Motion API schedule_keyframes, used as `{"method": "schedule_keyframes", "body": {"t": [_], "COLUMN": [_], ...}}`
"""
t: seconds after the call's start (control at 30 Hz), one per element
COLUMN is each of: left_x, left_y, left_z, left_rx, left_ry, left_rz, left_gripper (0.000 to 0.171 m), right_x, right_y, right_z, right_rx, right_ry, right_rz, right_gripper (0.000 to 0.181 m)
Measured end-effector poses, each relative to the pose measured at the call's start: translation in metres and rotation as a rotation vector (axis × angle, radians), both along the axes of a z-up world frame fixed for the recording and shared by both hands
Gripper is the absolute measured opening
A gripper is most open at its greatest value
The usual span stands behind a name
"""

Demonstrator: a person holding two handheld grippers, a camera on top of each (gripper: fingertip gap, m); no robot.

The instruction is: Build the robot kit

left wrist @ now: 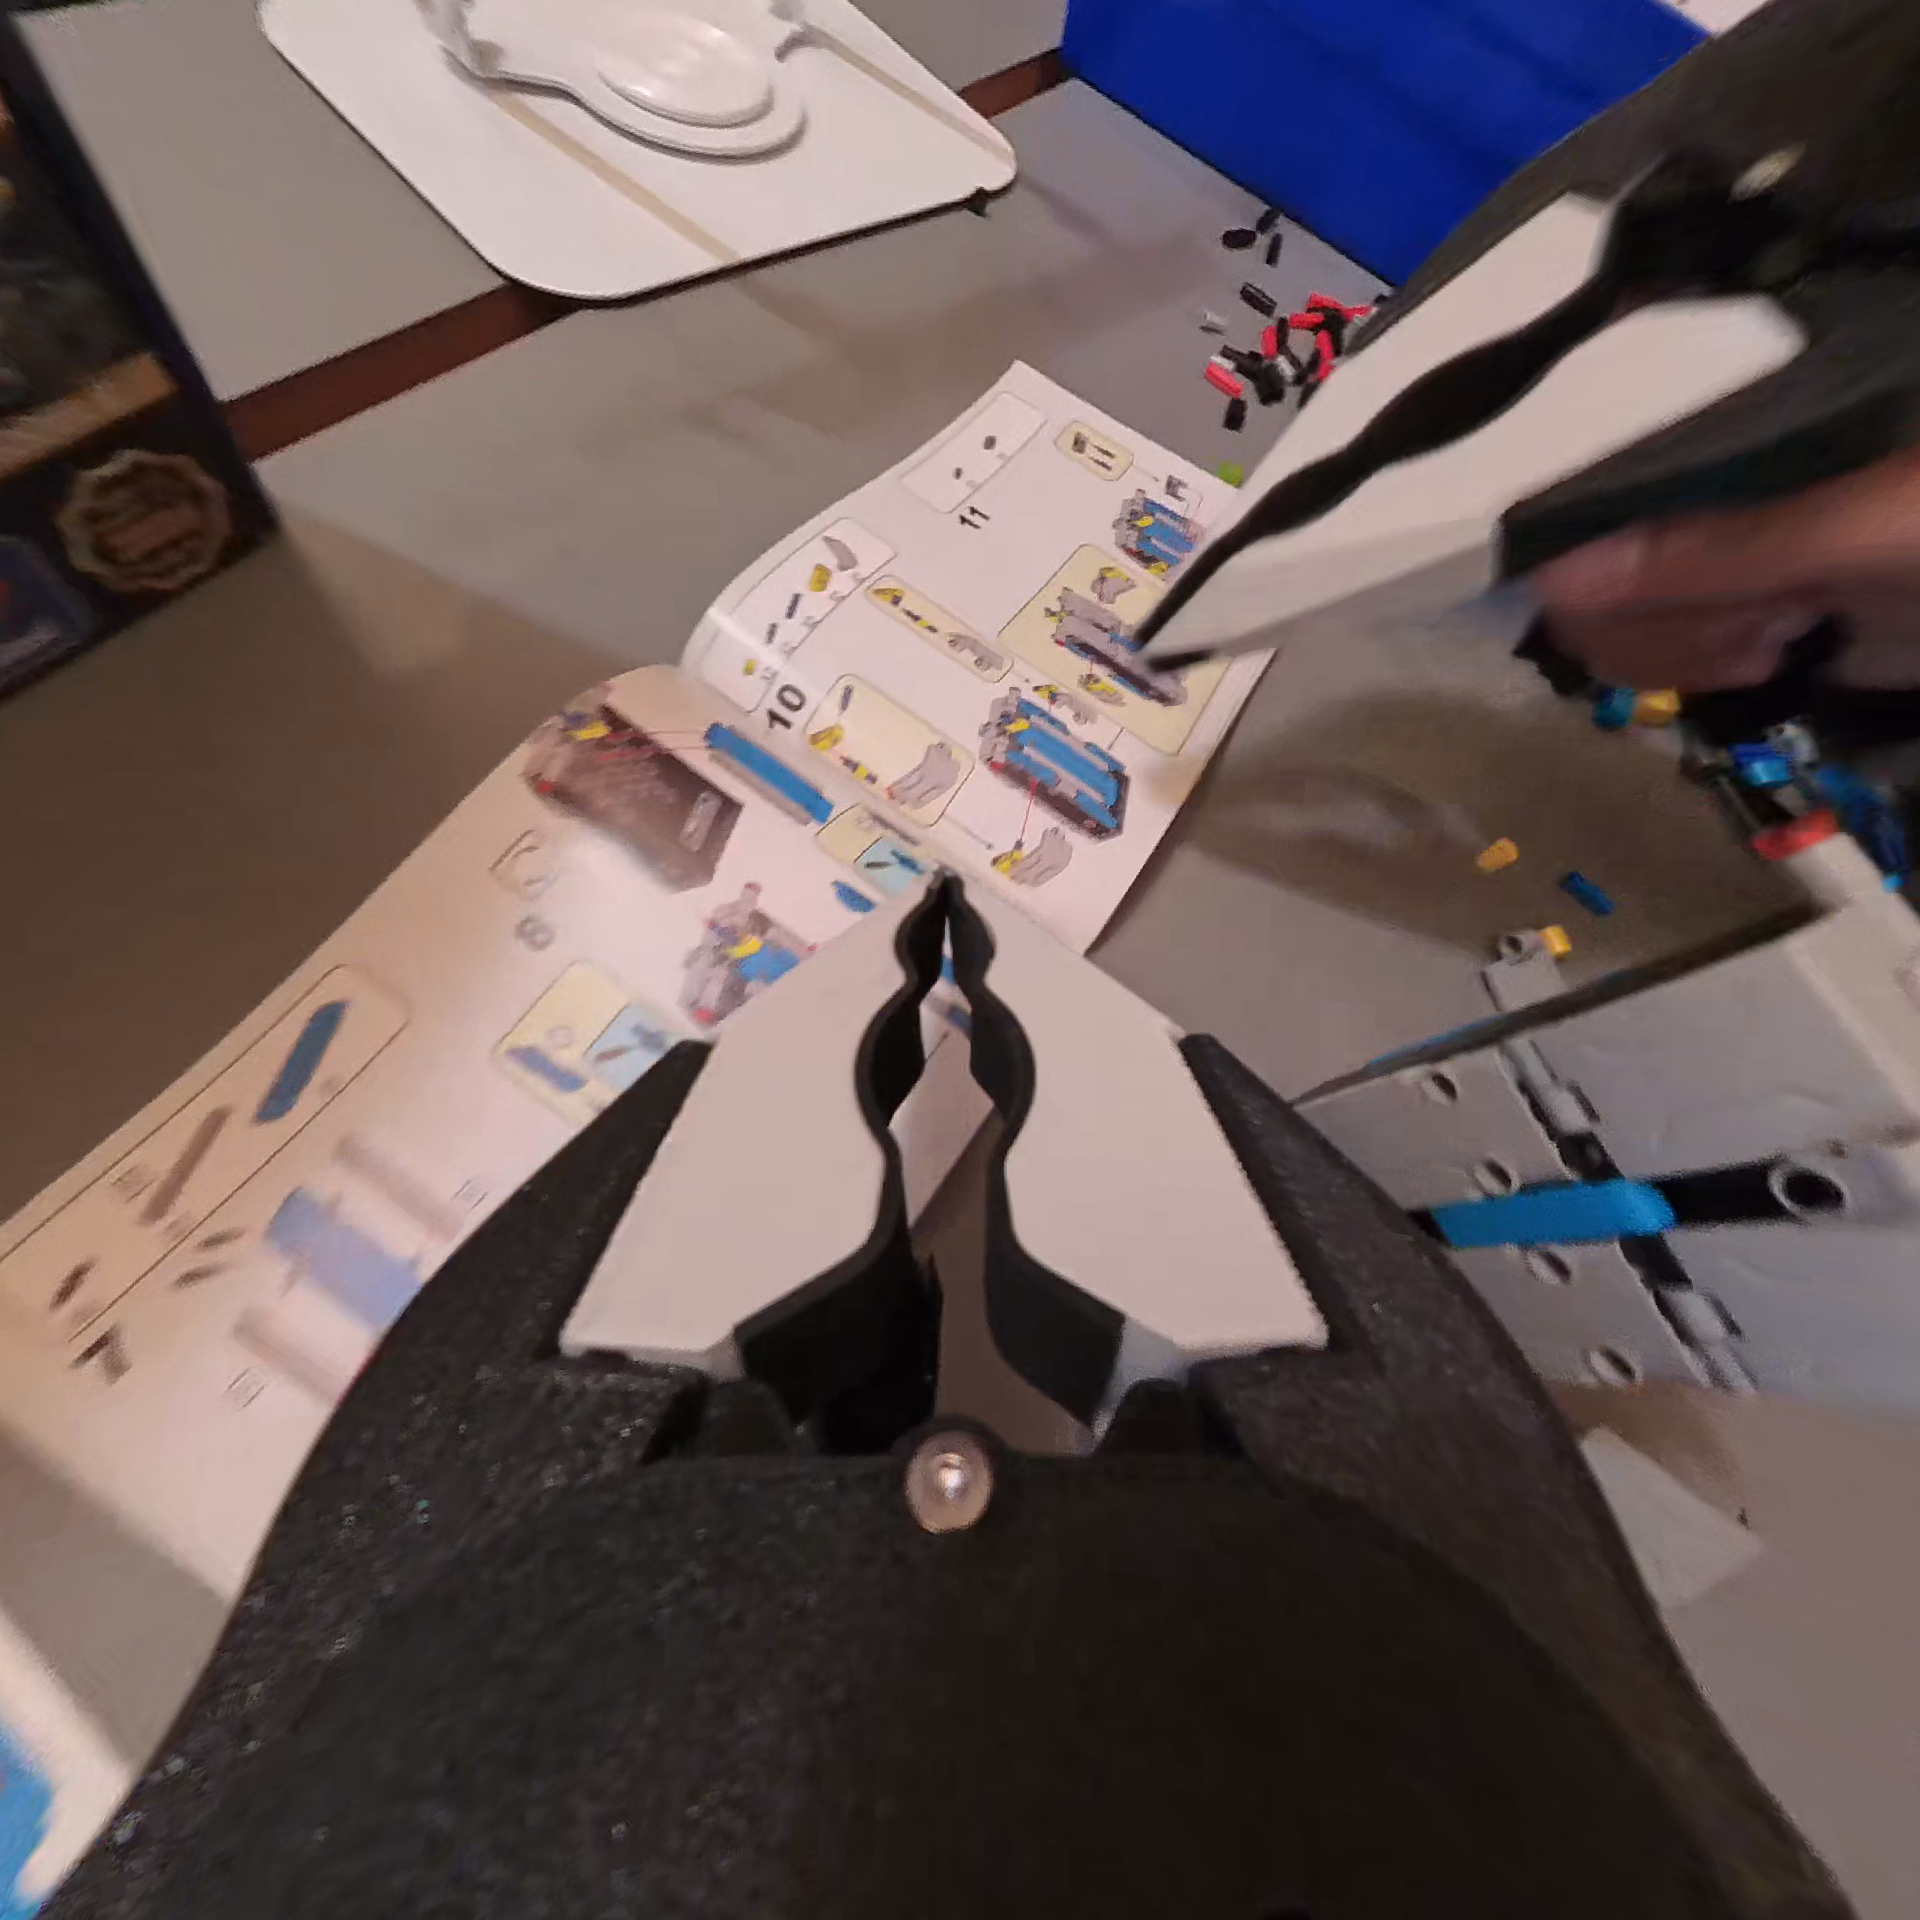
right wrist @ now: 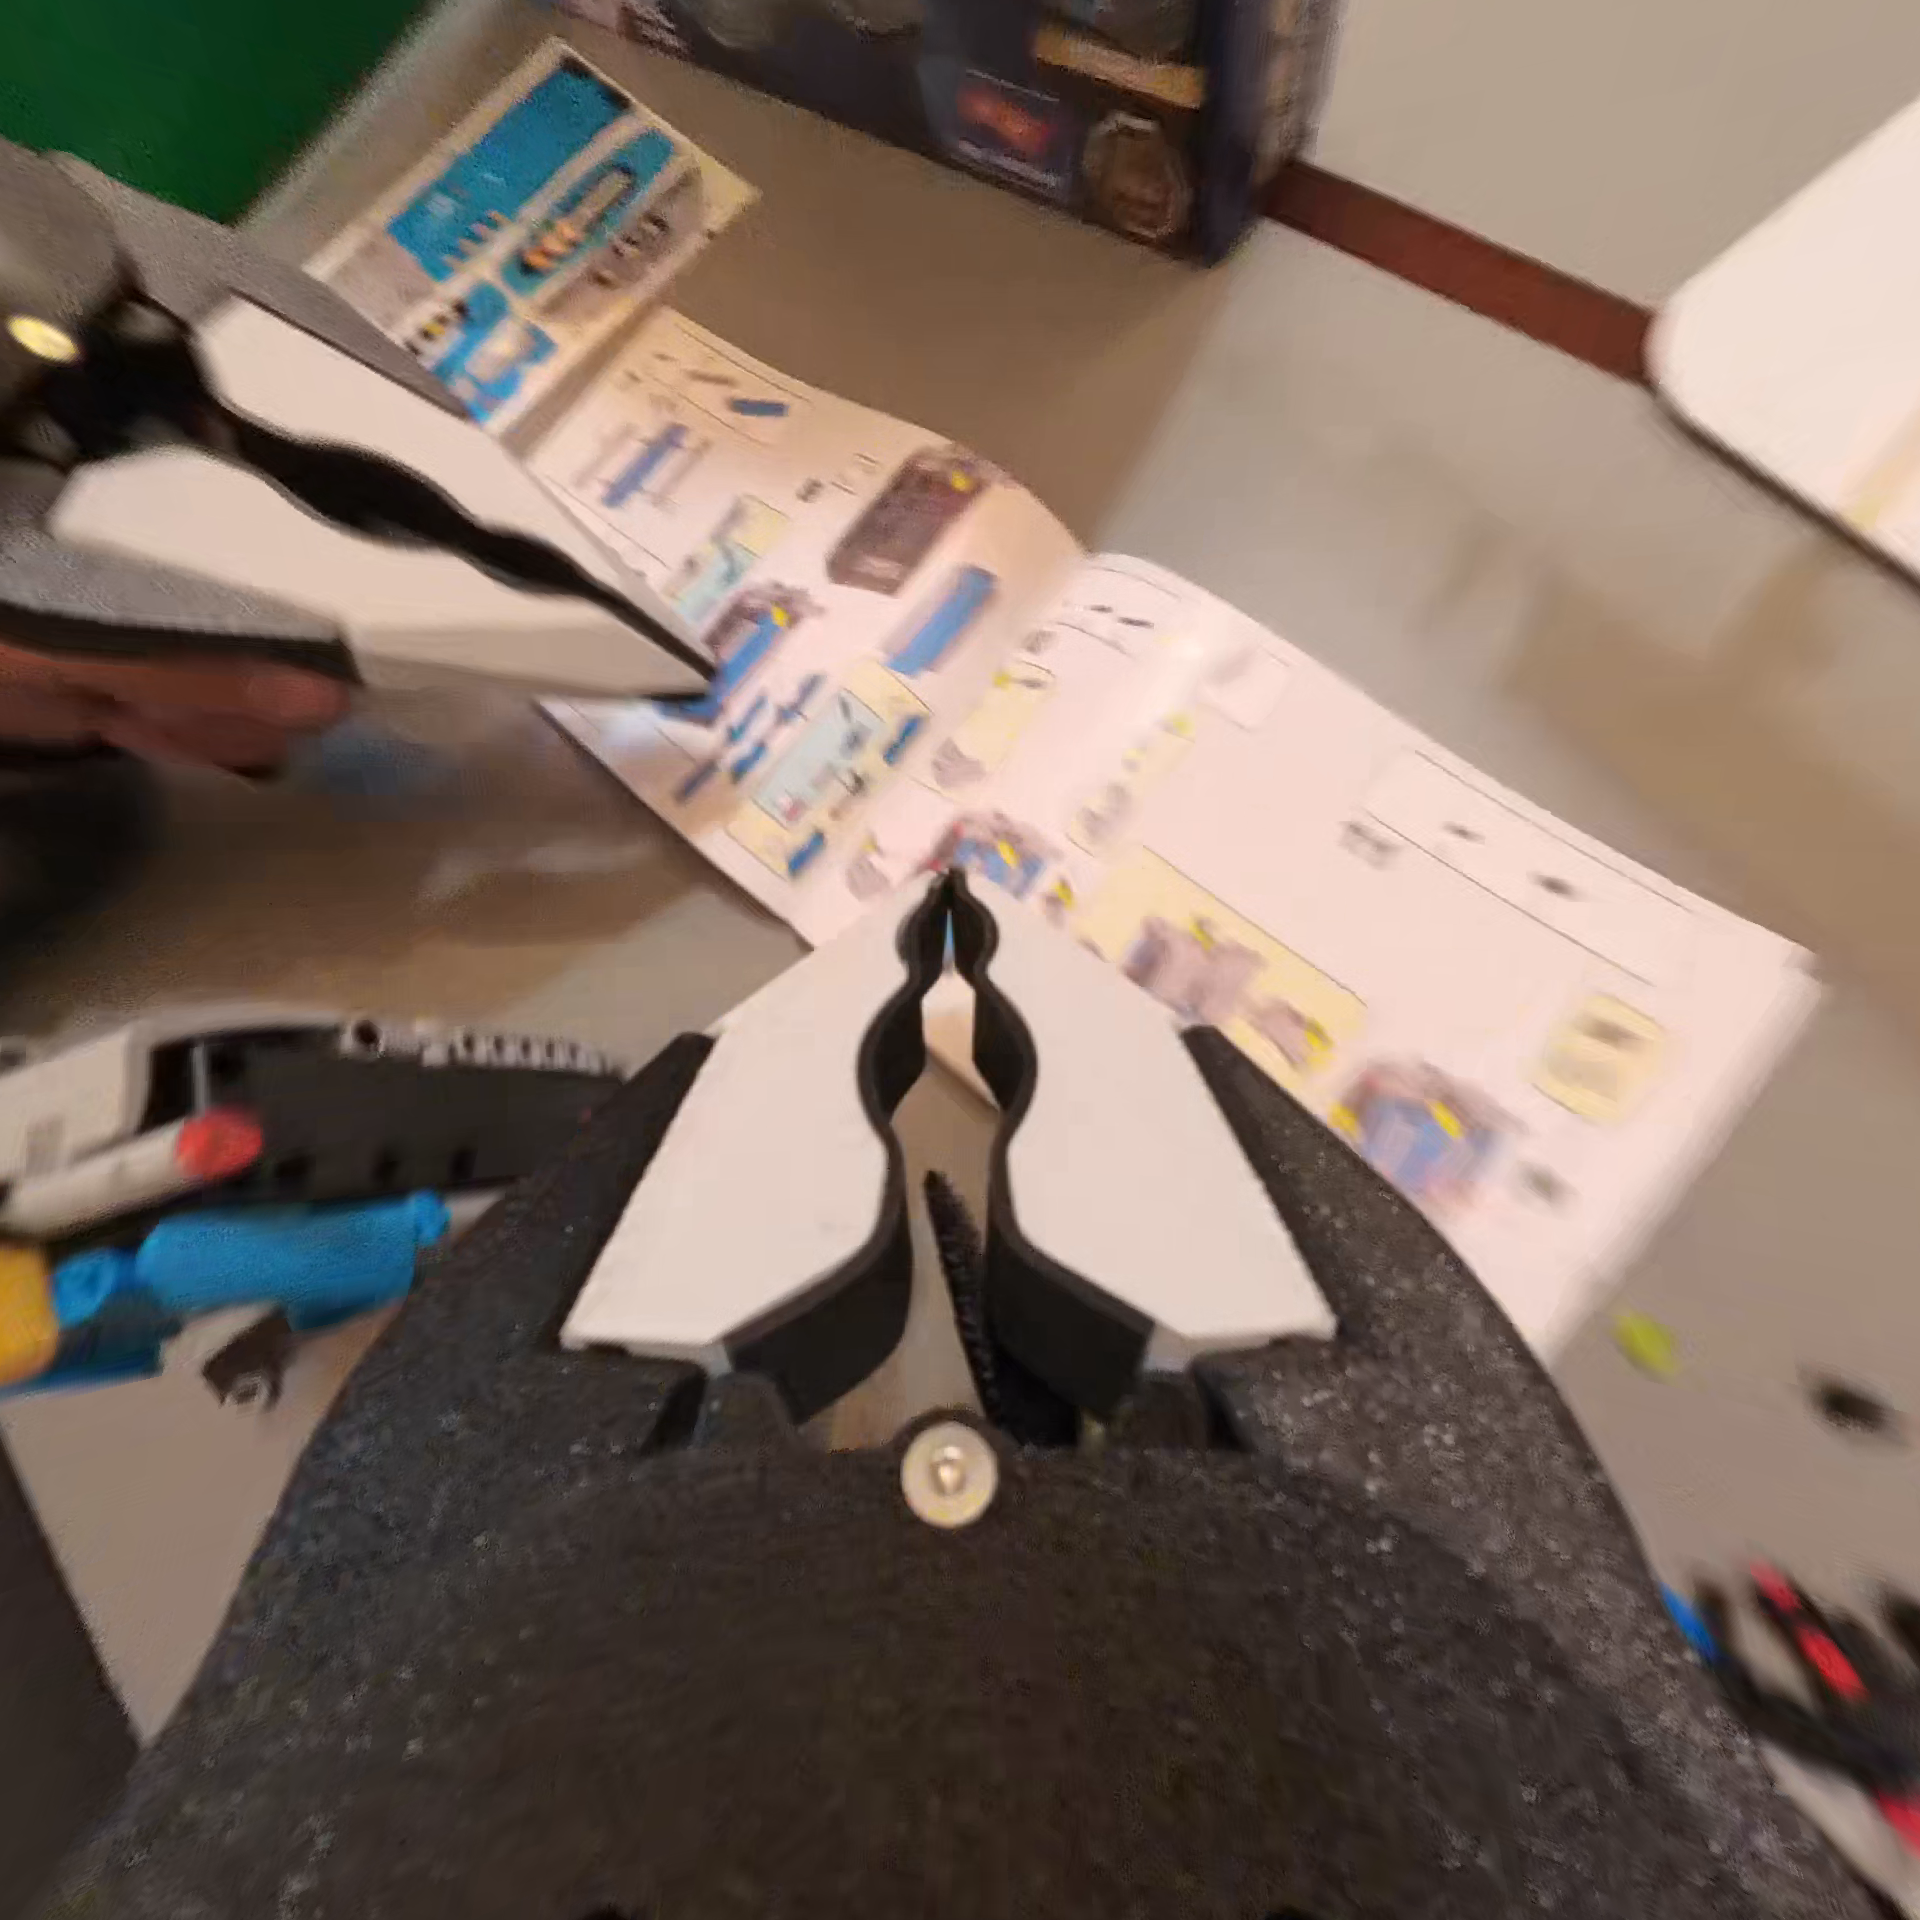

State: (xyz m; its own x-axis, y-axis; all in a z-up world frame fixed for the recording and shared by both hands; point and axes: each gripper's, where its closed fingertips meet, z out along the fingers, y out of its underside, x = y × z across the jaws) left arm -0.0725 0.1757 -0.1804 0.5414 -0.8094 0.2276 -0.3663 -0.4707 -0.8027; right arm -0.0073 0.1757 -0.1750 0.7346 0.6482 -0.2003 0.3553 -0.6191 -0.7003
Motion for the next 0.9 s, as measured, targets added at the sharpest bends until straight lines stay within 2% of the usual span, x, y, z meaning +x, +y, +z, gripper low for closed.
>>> {"method": "schedule_keyframes", "body": {"t": [0.13,0.2,0.27,0.53,0.73,0.9], "left_x": [0.011,0.007,0.003,0.000,0.000,0.000], "left_y": [0.002,0.001,0.000,-0.001,-0.001,-0.001], "left_z": [-0.022,-0.032,-0.033,-0.039,-0.040,-0.038], "left_rx": [-0.035,-0.045,-0.067,-0.183,-0.161,-0.210], "left_ry": [0.043,0.080,0.066,0.023,0.042,0.000], "left_rz": [-0.013,-0.029,-0.011,-0.014,-0.021,-0.027], "left_gripper": [0.000,0.000,0.000,0.000,0.000,0.000], "right_x": [-0.018,-0.012,-0.011,-0.010,-0.010,-0.010], "right_y": [0.012,0.014,0.013,0.013,0.013,0.013], "right_z": [-0.028,-0.040,-0.046,-0.048,-0.048,-0.048], "right_rx": [0.062,0.064,0.049,0.043,0.051,0.046], "right_ry": [-0.104,-0.191,-0.187,-0.200,-0.218,-0.181], "right_rz": [0.032,0.041,0.030,0.024,0.013,0.008], "right_gripper": [0.000,0.000,0.000,0.000,0.000,0.000]}}
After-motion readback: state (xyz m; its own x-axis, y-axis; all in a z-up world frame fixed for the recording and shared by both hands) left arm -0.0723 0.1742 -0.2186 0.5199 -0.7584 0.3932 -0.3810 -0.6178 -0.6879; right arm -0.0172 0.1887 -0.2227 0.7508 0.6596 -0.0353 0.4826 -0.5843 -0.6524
